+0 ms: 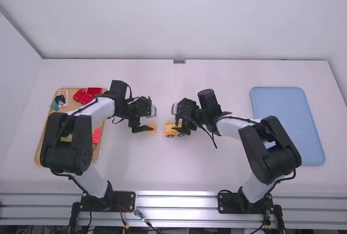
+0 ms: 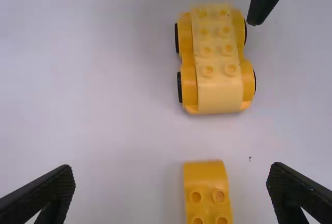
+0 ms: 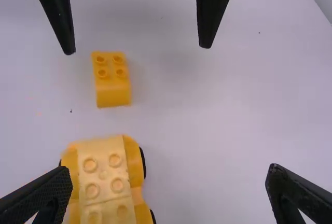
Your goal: Assemble lego blocks to make yellow taxi
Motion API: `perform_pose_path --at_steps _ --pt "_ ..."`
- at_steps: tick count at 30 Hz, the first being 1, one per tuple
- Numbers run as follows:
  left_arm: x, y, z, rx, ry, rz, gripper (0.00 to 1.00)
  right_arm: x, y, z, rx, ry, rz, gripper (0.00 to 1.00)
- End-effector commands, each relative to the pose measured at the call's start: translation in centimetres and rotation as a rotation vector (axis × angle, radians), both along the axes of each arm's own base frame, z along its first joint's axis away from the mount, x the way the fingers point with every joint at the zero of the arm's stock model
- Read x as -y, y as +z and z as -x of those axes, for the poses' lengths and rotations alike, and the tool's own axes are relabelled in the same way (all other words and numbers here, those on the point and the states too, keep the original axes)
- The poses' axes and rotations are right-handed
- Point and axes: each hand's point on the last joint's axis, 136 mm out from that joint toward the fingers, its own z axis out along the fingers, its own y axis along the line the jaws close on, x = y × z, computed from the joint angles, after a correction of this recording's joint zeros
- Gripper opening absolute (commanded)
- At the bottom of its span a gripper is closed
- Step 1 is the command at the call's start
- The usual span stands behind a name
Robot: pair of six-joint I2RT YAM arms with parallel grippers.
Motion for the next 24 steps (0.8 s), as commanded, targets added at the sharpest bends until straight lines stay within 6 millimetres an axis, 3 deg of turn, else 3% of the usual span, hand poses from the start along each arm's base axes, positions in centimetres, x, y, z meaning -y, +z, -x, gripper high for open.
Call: perform_pose_path --at_steps 1,7,11,17,24 --pt "0.4 0.0 1.2 0.011 -0.030 0.082 0.99 -0.3 1.2 -0.1 0.023 0.009 -0.019 0.99" --pt "0.6 -2.0 2.8 0.016 -0.037 0.083 0.99 -0.1 1.5 0.1 -0.033 0.001 -0.059 0.99" --pt "0.9 -2.3 3.1 0.014 -0.039 0.085 0.99 -0.1 1.5 0.1 -0.042 -0.005 -0.061 0.99" --pt "-0.8 -2.4 1.8 0.007 0.056 0.074 1.00 -0.2 1.9 0.8 -0.069 0.043 -0.104 0.99" --pt "-2.9 -1.3 1.3 0.038 0.122 0.222 0.99 0.4 1.6 1.1 -0.133 0.096 -0.194 0.99"
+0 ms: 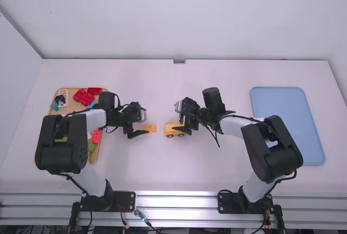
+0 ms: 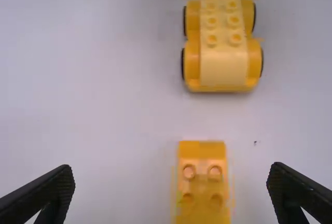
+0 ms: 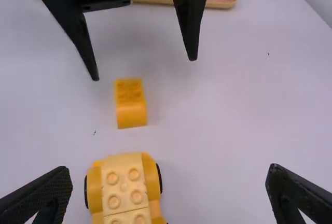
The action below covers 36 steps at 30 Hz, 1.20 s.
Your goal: Assemble lego blocks to make yellow taxi
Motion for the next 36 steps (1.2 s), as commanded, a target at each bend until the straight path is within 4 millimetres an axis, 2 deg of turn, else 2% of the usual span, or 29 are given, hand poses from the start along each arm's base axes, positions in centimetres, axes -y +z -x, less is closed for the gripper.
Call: perform_pose_path --at_steps 1,8,11,20,21,24,27,30,36 --pt "0.0 0.4 0.8 -0.010 0.004 0.101 0.99 0.1 -0.2 0.6 -0.051 0.054 -0.064 0.99" --pt "0.0 -1.9 0.9 -0.052 0.011 0.132 0.99 1.0 -1.4 0.9 -0.100 0.101 -0.128 0.99" --pt "0.2 -2.2 0.8 -0.067 0.006 0.153 0.99 1.3 -2.3 0.9 -0.119 0.094 -0.122 0.99" --pt "0.6 -4.2 0.7 -0.094 -0.012 0.160 1.00 1.1 -3.3 1.5 -0.157 0.110 -0.125 0.99" --pt "0.6 -4.3 0.7 -0.090 -0.012 0.159 0.98 1.1 -3.3 1.6 -0.157 0.112 -0.127 0.99" --pt "0.6 -4.5 0.7 -0.075 -0.013 0.157 0.84 1.1 -3.3 1.5 -0.156 0.109 -0.124 0.99" --pt "0.6 -4.6 0.8 -0.071 -0.012 0.152 0.62 1.1 -3.4 1.6 -0.163 0.110 -0.124 0.99" --pt "0.6 -4.6 0.8 -0.072 -0.013 0.157 0.58 1.1 -3.4 1.6 -0.164 0.109 -0.123 0.99" --pt "1.3 -4.9 1.1 -0.078 -0.034 0.133 0.61 1.1 -3.4 1.6 -0.164 0.110 -0.124 0.99"
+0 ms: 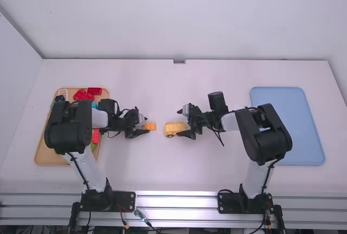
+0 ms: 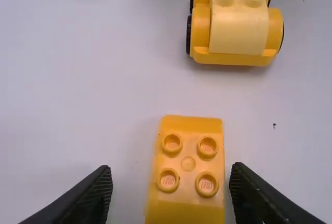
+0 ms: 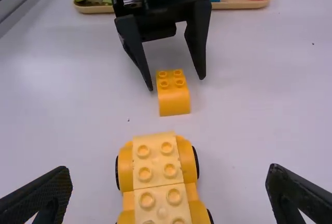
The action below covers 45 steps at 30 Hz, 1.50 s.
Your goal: Assemble lego blocks to make yellow taxi
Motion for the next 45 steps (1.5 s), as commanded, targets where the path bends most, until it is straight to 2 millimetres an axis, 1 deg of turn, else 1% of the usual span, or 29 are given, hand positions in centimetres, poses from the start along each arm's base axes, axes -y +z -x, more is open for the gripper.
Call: perform_pose_path --at_steps 1,3,6,8,11,14,17,21,25,27,29,31,35,40,43,45 --pt "1.1 -0.5 1.1 -0.026 -0.033 0.007 0.59 -0.2 -0.1 0.2 -0.013 0.015 -0.012 0.99" --pt "1.6 -1.0 1.2 -0.027 -0.049 -0.029 0.55 -0.2 -0.1 0.3 -0.013 0.017 -0.012 0.99" --pt "1.7 -1.6 1.2 -0.029 -0.053 -0.068 0.50 -0.1 -0.1 0.2 -0.014 0.012 -0.012 0.99" --pt "1.5 -1.6 1.2 -0.031 -0.048 -0.067 0.50 0.0 -0.1 0.1 -0.015 0.010 -0.012 0.99" --pt "0.9 -1.5 1.1 -0.038 -0.028 -0.058 0.54 0.0 -0.2 0.1 -0.018 0.009 -0.010 0.99" --pt "0.0 -0.8 1.1 -0.050 0.005 -0.002 0.56 0.0 -0.1 0.1 -0.016 0.009 -0.011 0.99" --pt "-0.2 -0.6 1.2 -0.033 -0.001 0.015 0.56 -0.1 -0.1 0.1 -0.013 0.012 -0.012 0.99" --pt "0.4 -0.9 1.6 -0.027 -0.023 0.005 0.53 0.0 -0.1 0.1 -0.013 0.009 -0.012 0.99" --pt "0.9 -1.0 1.8 -0.024 -0.041 0.003 0.53 0.0 -0.1 0.1 -0.013 0.010 -0.012 0.99" --pt "0.9 -1.1 1.7 -0.023 -0.039 0.000 0.50 0.0 -0.1 0.1 -0.013 0.010 -0.012 0.99" --pt "0.8 -1.1 1.7 -0.026 -0.038 0.001 0.40 0.0 -0.1 0.1 -0.014 0.010 -0.012 0.99" --pt "0.8 -1.1 1.7 -0.026 -0.038 0.000 0.33 0.0 -0.1 0.1 -0.014 0.010 -0.012 0.99" --pt "0.6 -1.5 1.5 -0.041 -0.018 -0.020 0.32 -0.1 -0.1 0.1 -0.015 0.011 -0.012 0.99" --pt "0.6 -1.4 1.4 -0.042 -0.015 -0.014 0.31 0.0 -0.1 0.1 -0.017 0.009 -0.011 0.99" --pt "0.6 -1.4 1.4 -0.043 -0.014 -0.014 0.34 0.0 -0.1 0.1 -0.017 0.010 -0.011 0.99" --pt "0.7 -1.1 1.4 -0.041 -0.018 -0.001 0.39 0.0 -0.2 0.2 -0.019 0.010 -0.010 0.99"
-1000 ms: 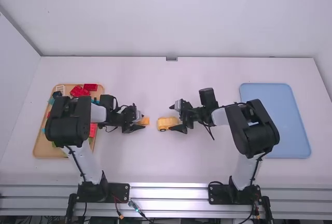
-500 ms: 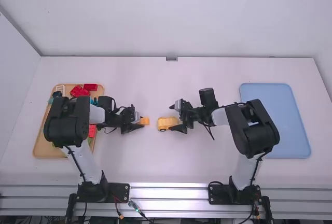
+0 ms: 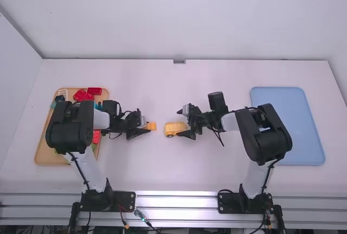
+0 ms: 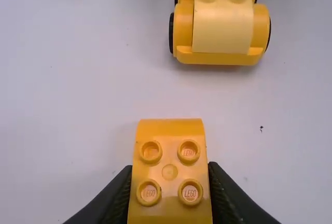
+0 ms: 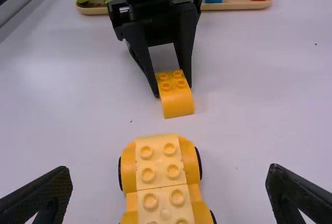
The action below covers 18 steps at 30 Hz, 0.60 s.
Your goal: Assemble lego blocks to make yellow taxi
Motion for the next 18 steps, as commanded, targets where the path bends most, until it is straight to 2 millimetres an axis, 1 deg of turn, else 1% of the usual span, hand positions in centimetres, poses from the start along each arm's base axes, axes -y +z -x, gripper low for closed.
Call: perform_pose_path --at_steps 1,4,5,8,10,12,15,17,18 --pt "0.2 -0.6 0.8 -0.033 -0.003 0.014 0.40 0.0 -0.2 0.0 -0.014 0.004 -0.006 0.99" --pt "0.3 0.7 0.6 -0.017 -0.002 0.061 0.43 0.2 -0.5 0.2 -0.009 0.009 0.007 0.99" --pt "0.3 0.8 0.5 -0.015 -0.002 0.063 0.43 0.2 -0.6 0.2 -0.004 0.012 0.008 0.99" --pt "0.5 1.4 0.3 0.011 -0.010 0.054 0.37 0.5 -1.7 0.8 0.014 0.037 0.033 0.99" --pt "0.5 1.3 0.2 0.007 -0.003 0.037 0.34 0.5 -2.2 0.9 0.004 0.039 0.035 0.99" --pt "0.4 0.8 -0.1 -0.018 0.024 0.001 0.33 0.4 -2.6 1.1 -0.005 0.050 0.018 0.99" --pt "0.5 0.3 0.0 -0.039 0.030 -0.029 0.31 0.2 -2.9 1.3 -0.010 0.060 0.000 0.99" --pt "0.7 0.1 0.1 -0.042 0.025 -0.041 0.34 0.2 -2.9 1.2 -0.018 0.055 0.000 0.99" --pt "0.7 0.0 0.1 -0.043 0.024 -0.048 0.39 0.2 -2.9 1.2 -0.019 0.055 0.001 0.99"
